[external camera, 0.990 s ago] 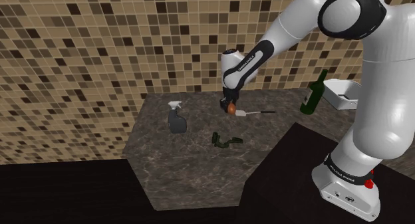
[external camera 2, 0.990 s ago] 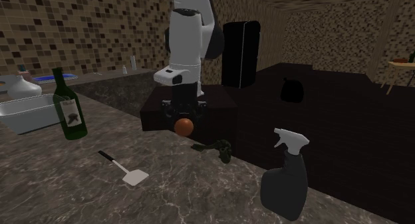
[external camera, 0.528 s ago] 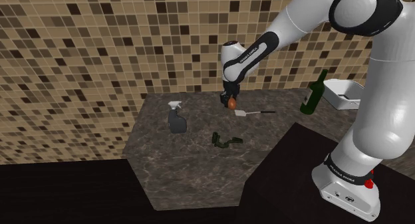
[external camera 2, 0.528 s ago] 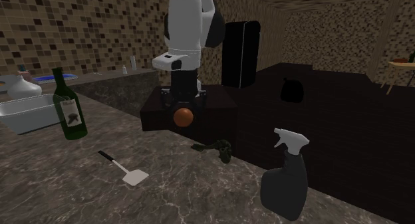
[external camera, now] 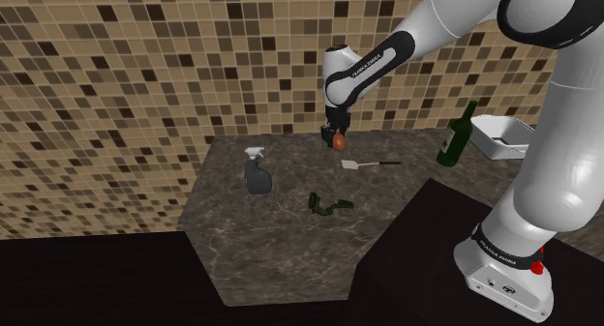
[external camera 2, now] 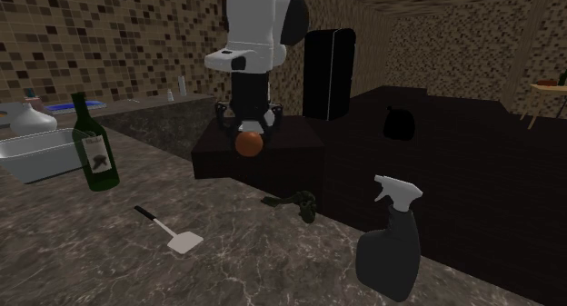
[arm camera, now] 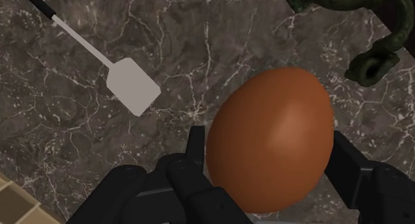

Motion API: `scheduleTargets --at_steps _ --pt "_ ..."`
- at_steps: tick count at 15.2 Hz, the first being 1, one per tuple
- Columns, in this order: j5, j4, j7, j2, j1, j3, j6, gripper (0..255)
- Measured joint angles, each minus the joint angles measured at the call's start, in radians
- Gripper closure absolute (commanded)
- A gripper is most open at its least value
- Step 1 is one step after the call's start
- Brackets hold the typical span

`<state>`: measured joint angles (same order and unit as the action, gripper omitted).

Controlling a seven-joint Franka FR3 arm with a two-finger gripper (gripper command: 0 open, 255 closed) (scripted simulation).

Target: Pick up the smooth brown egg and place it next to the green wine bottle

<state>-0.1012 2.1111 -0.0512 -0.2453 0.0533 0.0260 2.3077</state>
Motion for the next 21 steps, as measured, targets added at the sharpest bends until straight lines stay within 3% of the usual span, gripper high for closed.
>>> scheduleTargets --at_steps 21 --pt "0.021 -0.108 0.027 0.147 0.001 0.004 -0.254 255"
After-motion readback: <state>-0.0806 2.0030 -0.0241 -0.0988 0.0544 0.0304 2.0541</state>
